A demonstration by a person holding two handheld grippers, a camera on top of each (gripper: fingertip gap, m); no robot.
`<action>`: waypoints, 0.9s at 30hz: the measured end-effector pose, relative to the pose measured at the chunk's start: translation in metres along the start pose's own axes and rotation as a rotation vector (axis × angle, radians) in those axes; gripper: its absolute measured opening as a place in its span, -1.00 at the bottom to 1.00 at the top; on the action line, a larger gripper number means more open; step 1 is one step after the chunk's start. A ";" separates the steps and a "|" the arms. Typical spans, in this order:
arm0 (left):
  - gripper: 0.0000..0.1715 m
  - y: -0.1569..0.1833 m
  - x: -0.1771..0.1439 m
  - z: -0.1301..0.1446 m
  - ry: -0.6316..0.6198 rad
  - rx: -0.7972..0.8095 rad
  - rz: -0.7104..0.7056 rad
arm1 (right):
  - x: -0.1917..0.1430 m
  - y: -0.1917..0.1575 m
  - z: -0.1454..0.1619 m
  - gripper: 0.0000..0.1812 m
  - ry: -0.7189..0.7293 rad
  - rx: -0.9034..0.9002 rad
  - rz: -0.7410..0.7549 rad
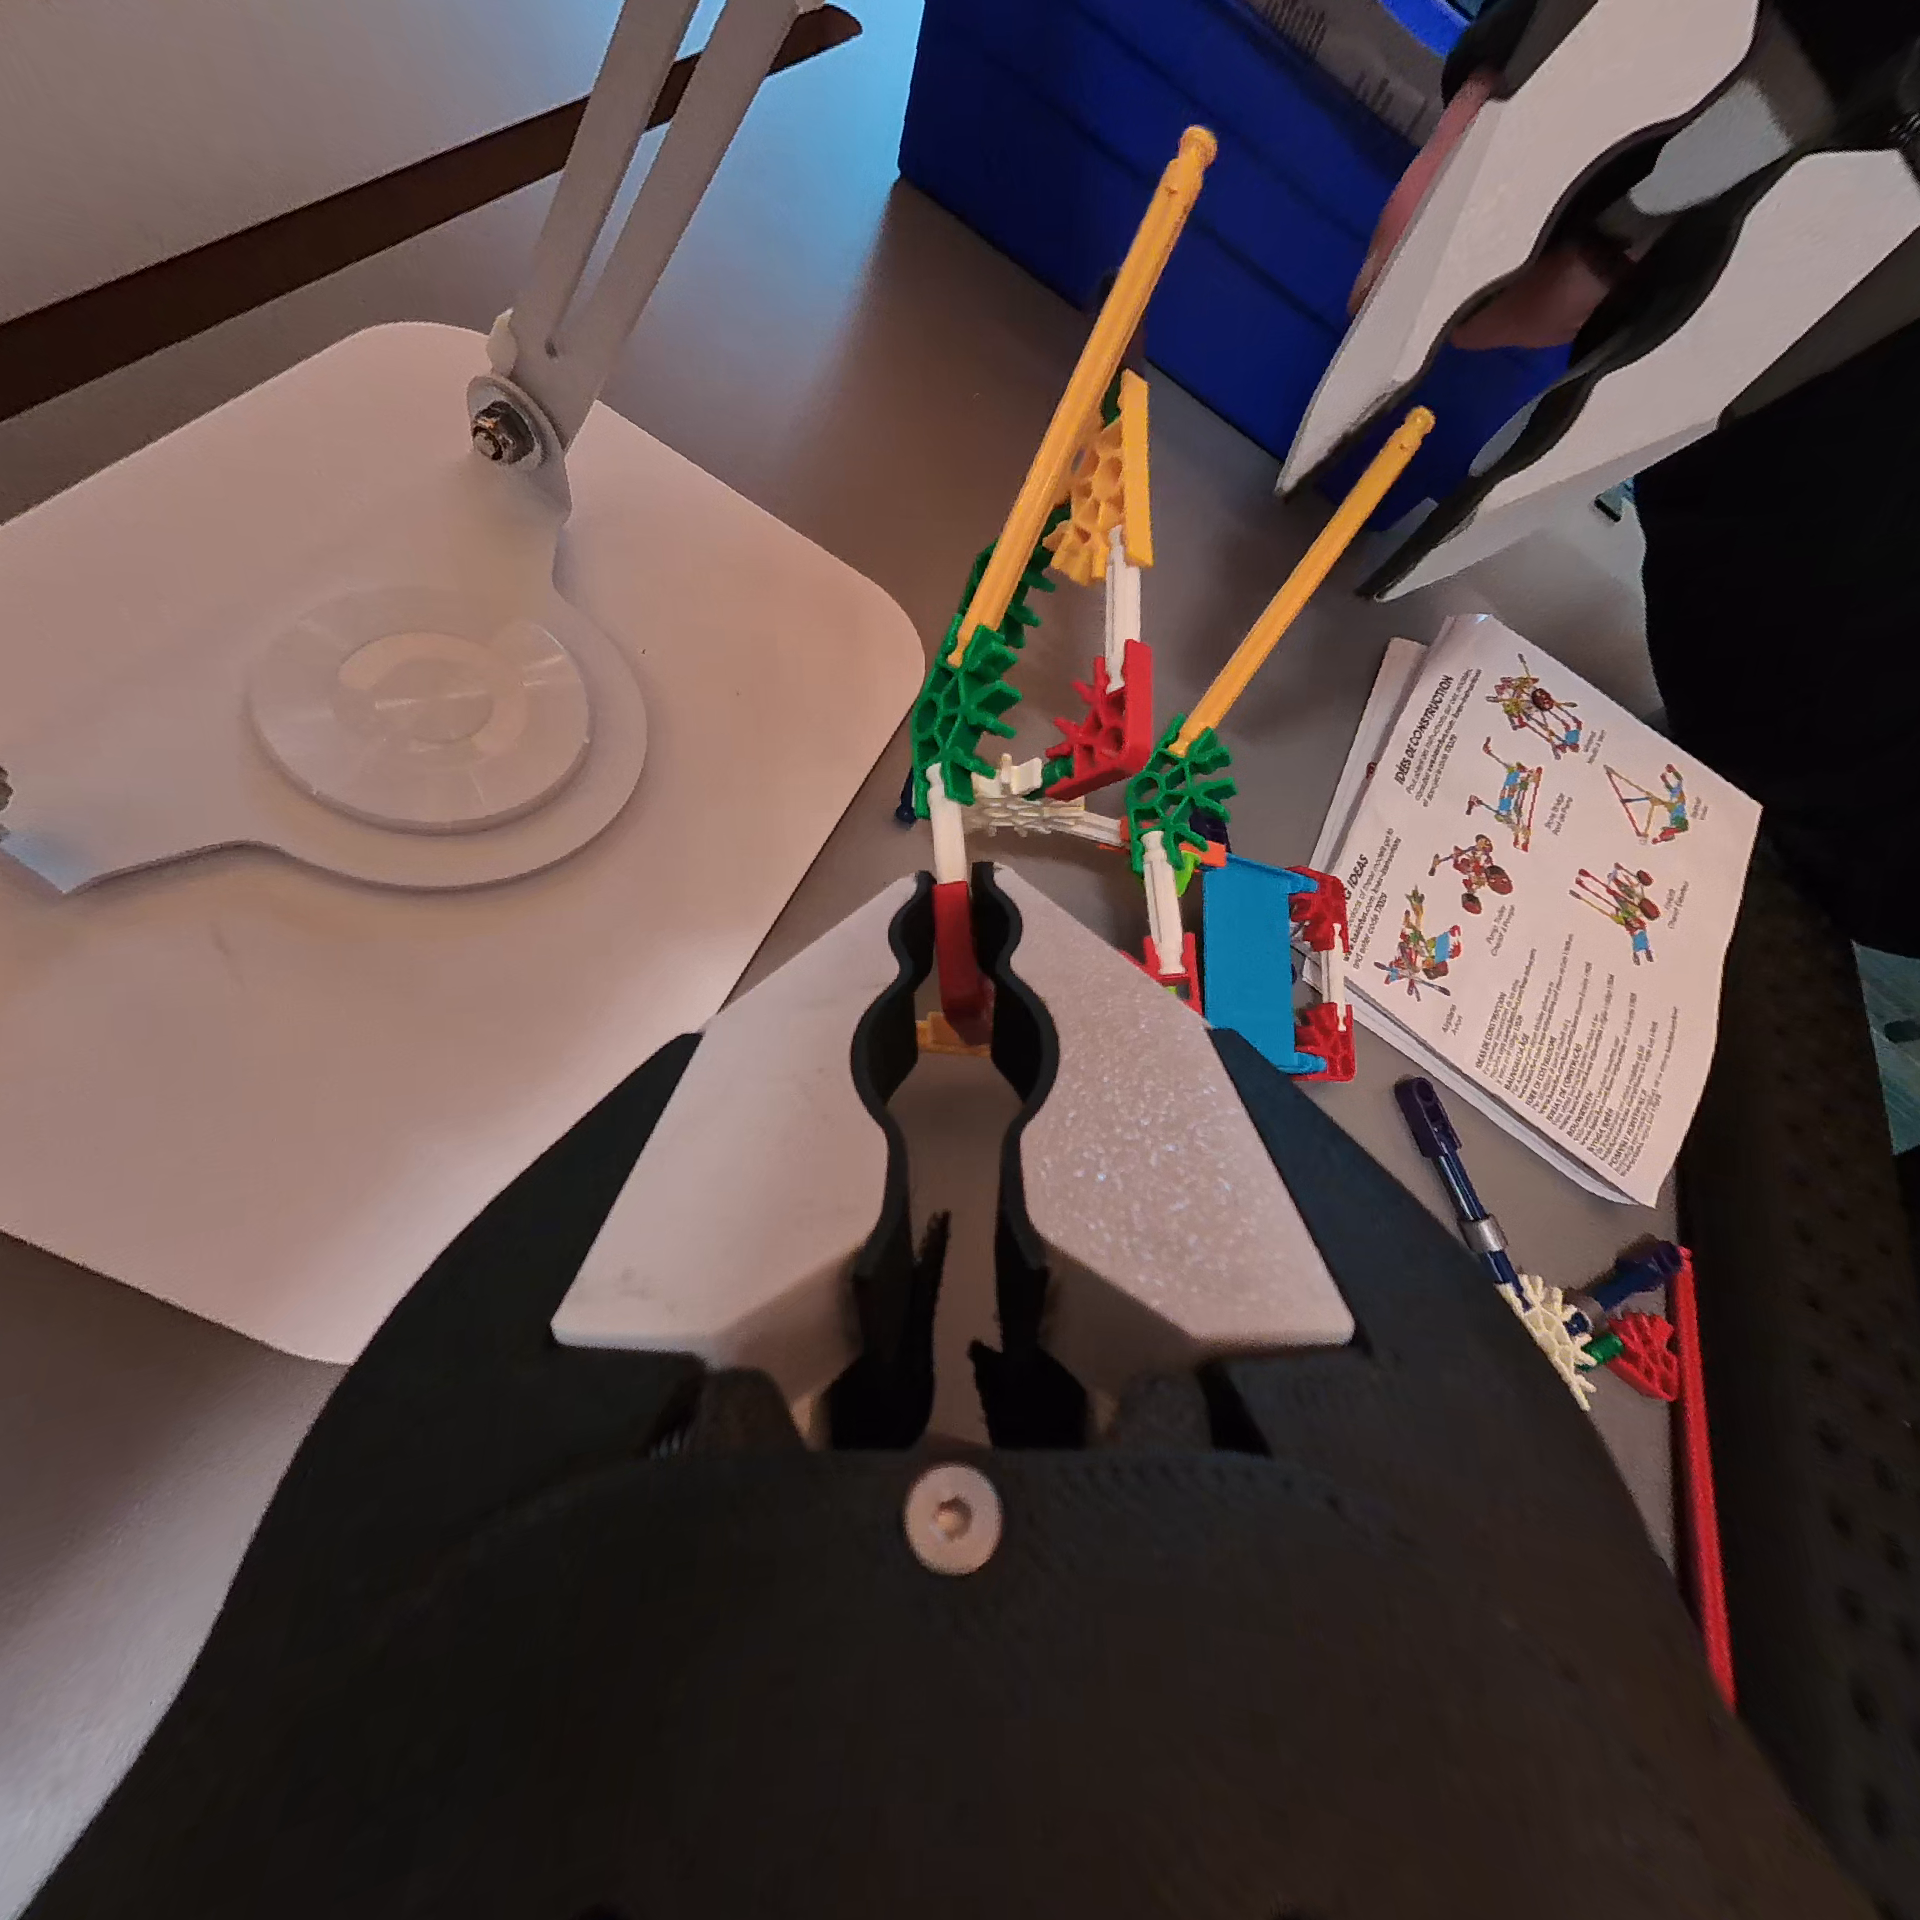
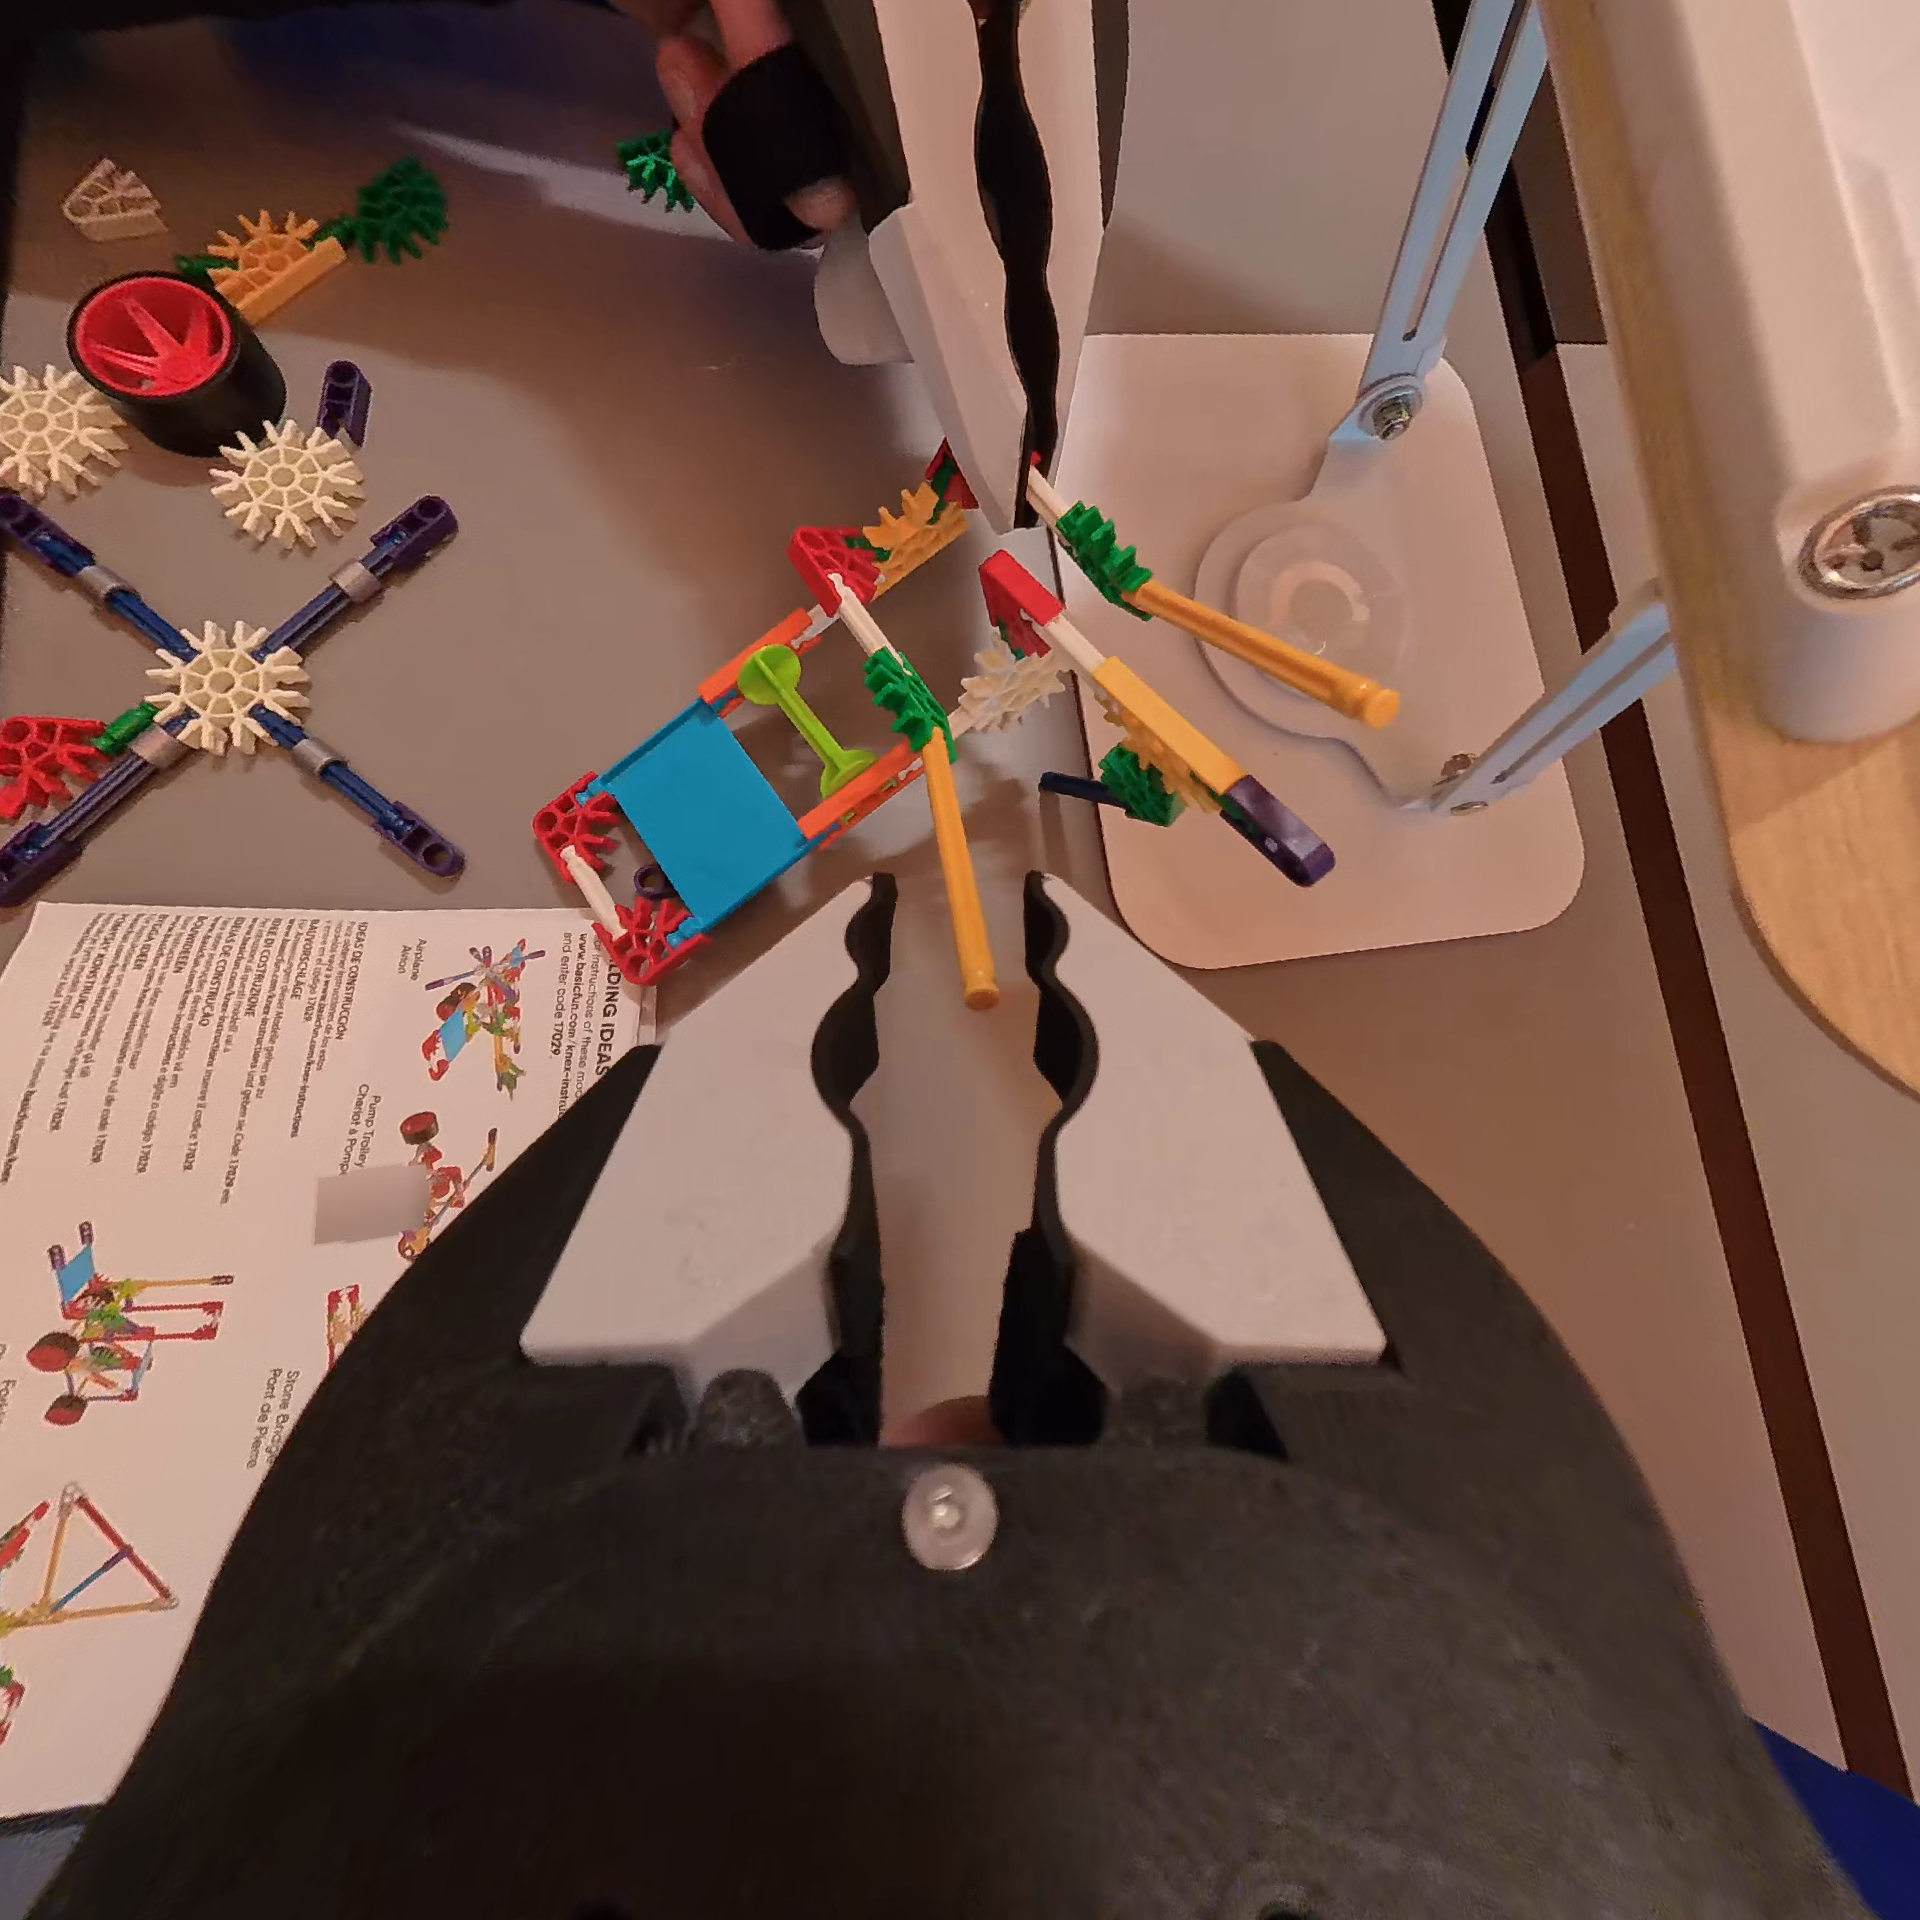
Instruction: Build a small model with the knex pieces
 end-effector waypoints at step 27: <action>-0.94 -0.001 0.002 0.001 -0.002 -0.003 0.002 | 0.003 -0.005 0.005 -0.83 -0.019 -0.009 -0.031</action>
Point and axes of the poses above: each gripper's, where its closed fingertips meet, x out along the fingers, z out of its underside, y = z × x across the jaws, the point moved 3 cm from there along -x, back along the fingers, and after that the axes turned 2 degrees about x, right-handed, at the moved point
